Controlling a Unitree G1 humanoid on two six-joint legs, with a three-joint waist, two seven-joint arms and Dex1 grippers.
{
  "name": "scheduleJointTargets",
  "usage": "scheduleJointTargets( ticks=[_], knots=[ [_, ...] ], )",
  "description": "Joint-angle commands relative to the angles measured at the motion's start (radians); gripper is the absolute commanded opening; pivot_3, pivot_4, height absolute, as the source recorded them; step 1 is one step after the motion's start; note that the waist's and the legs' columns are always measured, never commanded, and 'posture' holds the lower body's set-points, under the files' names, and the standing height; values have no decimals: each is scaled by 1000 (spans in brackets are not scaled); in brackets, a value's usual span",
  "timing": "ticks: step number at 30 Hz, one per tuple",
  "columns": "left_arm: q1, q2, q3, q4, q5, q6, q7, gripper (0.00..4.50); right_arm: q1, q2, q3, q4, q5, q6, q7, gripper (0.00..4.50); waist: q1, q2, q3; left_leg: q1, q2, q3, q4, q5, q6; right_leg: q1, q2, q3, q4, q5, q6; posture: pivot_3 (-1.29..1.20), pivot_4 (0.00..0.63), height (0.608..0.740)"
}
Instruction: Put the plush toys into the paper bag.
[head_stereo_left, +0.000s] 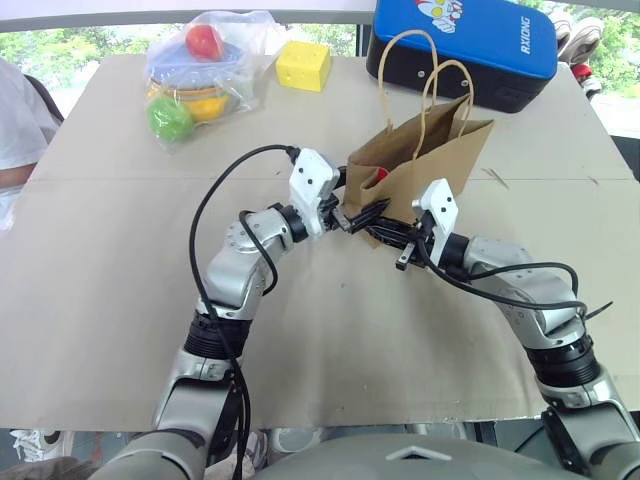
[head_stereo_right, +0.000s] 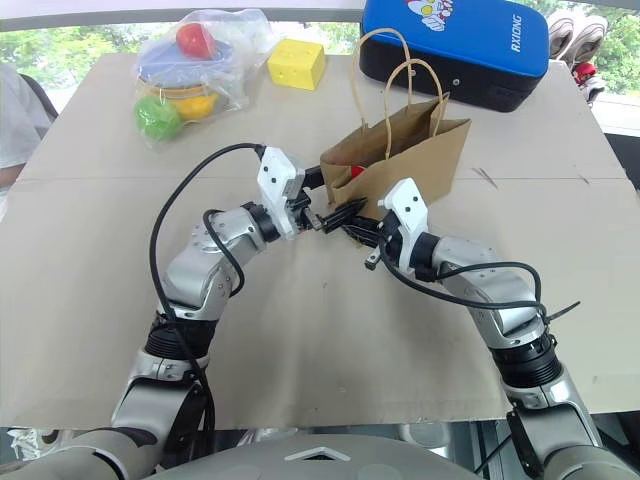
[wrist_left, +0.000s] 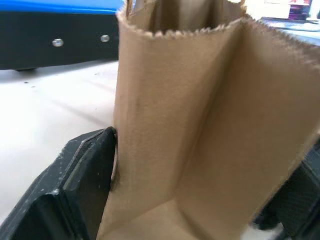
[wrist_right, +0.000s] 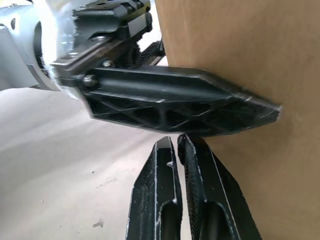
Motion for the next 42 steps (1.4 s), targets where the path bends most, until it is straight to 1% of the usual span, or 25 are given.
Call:
scheduleJointTargets(
  ticks=[1,2,3,5,6,7,11,12,13,15,16,17,18,19,20,21,22,23,24,27,32,36,38,40,42],
  knots=[
    [-20,-15,3,17,19,-79,4,2764,23,-4,-38,-78,7,-3,-9,0,0,0,0,0,0,0,0,0,0,0,0,0,0,0,0,0,150,740],
    [-21,-17,5,26,20,-86,3,2240,31,-8,-41,-88,5,-4,-12,0,0,0,0,0,0,0,0,0,0,0,0,0,0,0,0,0,150,740],
    [-24,-19,7,37,22,-106,-3,1606,44,-14,-47,-103,4,-6,-14,0,0,0,0,0,0,0,0,0,0,0,0,0,0,0,0,0,150,740],
    [-33,-18,12,59,20,-150,-26,806,71,-27,-64,-141,9,-5,-19,0,1,0,0,0,0,0,0,0,0,0,0,0,0,0,0,0,150,740],
    [-43,-12,20,79,16,-179,-43,261,95,-37,-78,-175,9,-10,-24,0,1,0,0,0,0,0,0,0,0,0,0,0,0,0,0,0,150,740],
    [-51,-8,25,93,14,-198,-54,47,112,-44,-88,-198,9,-13,-26,0,0,0,0,0,0,0,0,0,0,0,0,0,0,0,0,0,150,740],
    [-81,15,42,152,-26,-259,-155,47,196,-64,-152,-291,71,-18,-6,0,1,0,0,0,0,0,0,0,0,0,0,0,0,0,0,0,150,740],
    [-92,30,44,175,-42,-280,-209,47,223,-81,-173,-318,93,-10,8,0,0,0,0,0,0,0,0,0,0,0,0,0,0,0,0,0,150,740],
    [-120,80,56,220,-74,-291,-327,1,283,-131,-212,-365,82,-21,30,251,0,0,0,0,0,0,0,0,0,0,0,0,0,0,0,0,150,740],
    [-174,174,69,317,-102,-346,-532,0,398,-219,-296,-440,55,-61,74,847,1,0,0,0,0,0,0,0,0,0,0,0,0,0,0,0,150,740],
    [-197,205,72,359,-106,-377,-599,0,446,-249,-337,-469,61,-72,89,1441,-3,0,0,0,0,0,0,0,0,0,0,-1,0,0,0,0,150,740],
    [-217,224,78,398,-110,-406,-645,0,490,-264,-385,-492,69,-87,96,1723,-3,0,0,1,0,0,0,0,0,0,0,0,0,0,0,0,150,740],
    [-233,237,84,429,-114,-425,-678,0,530,-276,-432,-509,75,-101,104,2045,0,0,0,1,0,1,0,0,0,1,0,0,0,0,0,0,150,740],
    [-250,250,90,463,-110,-449,-707,0,578,-286,-492,-530,87,-113,116,2586,1,0,0,2,0,1,-1,0,0,1,0,0,0,-1,0,0,150,740],
    [-259,260,96,488,-107,-468,-735,0,620,-293,-544,-546,99,-122,127,3020,1,0,0,2,0,0,-1,0,0,2,0,-1,-1,-1,0,0,150,740],
    [-265,264,99,505,-104,-483,-754,0,649,-297,-579,-555,109,-128,136,3248,2,0,0,2,0,0,-1,0,0,3,0,-1,-1,-1,0,0,150,740],
    [-263,271,100,517,-97,-504,-773,0,684,-303,-616,-567,120,-129,147,4009,0,-1,-1,2,0,0,-1,0,0,3,0,0,-1,-1,0,0,150,740],
    [-250,280,97,520,-88,-524,-788,0,720,-307,-649,-575,123,-131,162,4083,0,-1,-1,3,0,1,-1,0,0,3,0,0,-1,-1,1,0,150,740],
    [-228,288,95,519,-75,-543,-793,0,755,-307,-680,-580,122,-138,173,4397,0,-1,-1,3,0,1,0,0,0,3,0,0,-1,-1,1,0,150,740],
    [-160,294,105,459,-63,-510,-734,0,803,-306,-727,-579,134,-165,197,4397,-4,0,-1,3,0,1,-1,0,0,3,0,0,-1,-1,0,0,150,740],
    [-81,315,138,362,-31,-468,-582,0,806,-321,-732,-554,131,-205,235,4397,0,-1,-1,4,1,1,0,0,0,4,0,0,0,-2,4,0,150,740],
    [-19,349,154,299,-42,-419,-549,0,793,-350,-742,-503,129,-233,285,4397,-1,-1,-1,5,1,1,0,0,0,4,0,1,0,-2,3,0,150,740],
    [13,364,162,262,-66,-378,-551,831,759,-367,-736,-474,137,-242,302,4500,-2,-1,-1,5,1,2,0,0,0,4,0,1,0,-2,3,0,150,740],
    [41,374,179,218,-103,-319,-543,1393,727,-382,-731,-453,149,-246,316,4500,-3,0,-1,5,1,2,0,0,0,4,0,1,0,-2,3,0,150,740],
    [86,384,228,143,-169,-215,-497,2593,664,-397,-718,-430,180,-235,318,4500,-3,0,-1,6,1,2,0,0,0,4,0,1,1,-2,3,0,150,740]
  ],
)
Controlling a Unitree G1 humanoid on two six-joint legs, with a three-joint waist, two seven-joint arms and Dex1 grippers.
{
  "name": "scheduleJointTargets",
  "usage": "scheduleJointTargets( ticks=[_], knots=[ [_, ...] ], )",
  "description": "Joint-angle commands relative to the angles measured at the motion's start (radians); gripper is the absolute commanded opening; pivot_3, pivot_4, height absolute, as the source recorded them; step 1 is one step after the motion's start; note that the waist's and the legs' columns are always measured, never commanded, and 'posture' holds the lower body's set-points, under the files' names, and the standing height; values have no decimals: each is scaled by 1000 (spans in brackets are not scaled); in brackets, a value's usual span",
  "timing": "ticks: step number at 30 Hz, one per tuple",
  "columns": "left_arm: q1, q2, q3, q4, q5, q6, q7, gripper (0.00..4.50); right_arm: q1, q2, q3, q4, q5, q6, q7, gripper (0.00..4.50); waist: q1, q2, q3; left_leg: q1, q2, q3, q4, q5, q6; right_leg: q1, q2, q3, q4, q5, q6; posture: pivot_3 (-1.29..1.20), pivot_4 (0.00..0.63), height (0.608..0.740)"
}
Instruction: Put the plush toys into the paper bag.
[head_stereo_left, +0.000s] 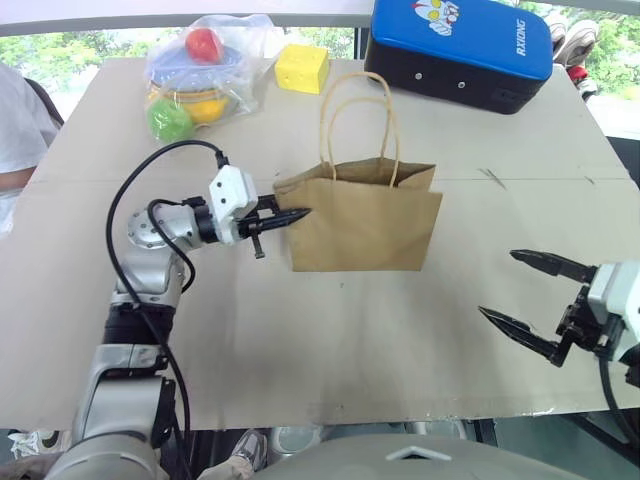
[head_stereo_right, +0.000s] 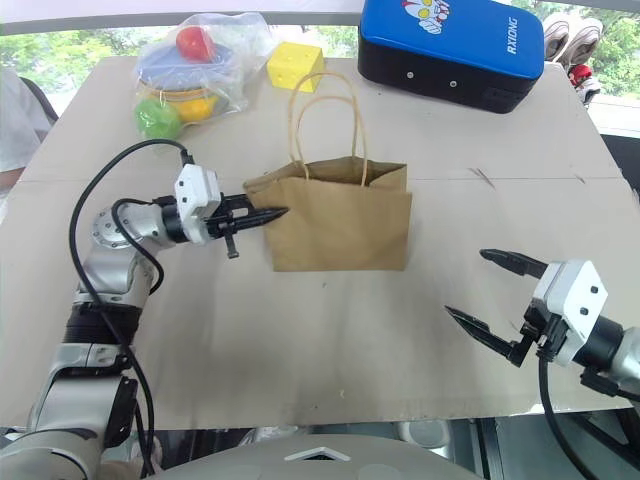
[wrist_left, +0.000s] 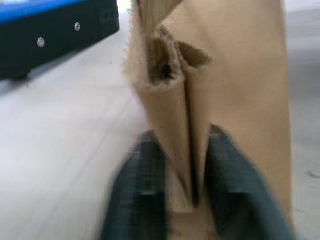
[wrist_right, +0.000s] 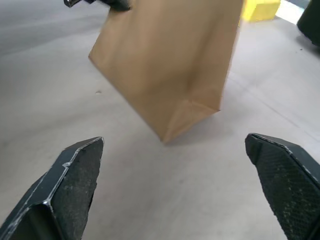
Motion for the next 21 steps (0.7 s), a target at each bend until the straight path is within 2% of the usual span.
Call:
scheduleJointTargets(
  ticks=[1,4,8,12,17,21],
  knots=[
    [70,25,100,-148,-132,189,75,3239,-93,-30,-1,24,57,-8,17,4500,1,0,0,0,0,0,0,0,0,0,0,0,0,0,0,0,150,740],
    [170,46,163,-276,-239,370,138,4409,-152,-58,27,70,65,1,46,4500,-2,0,0,-1,1,0,0,0,0,0,0,0,0,0,0,0,150,740],
    [321,86,226,-404,-297,492,178,4465,-167,-97,27,141,52,-11,107,4500,5,0,0,0,0,0,-1,0,0,0,-1,0,-1,0,-1,0,150,740],
    [474,123,320,-493,-311,505,173,4465,-101,-124,-64,173,66,3,162,4500,6,0,0,-1,0,0,-1,0,0,0,-2,0,-1,-1,-2,0,150,740],
    [652,168,454,-511,-321,489,115,4465,49,-130,-220,231,23,-33,256,4500,6,0,0,0,0,0,-2,0,0,0,-2,0,-1,-3,-4,0,150,740],
    [726,180,472,-507,-321,490,78,4465,80,-118,-270,265,7,-66,281,4500,5,0,0,1,0,2,-1,0,0,0,-3,0,-2,-3,-3,0,150,740]
  ],
)
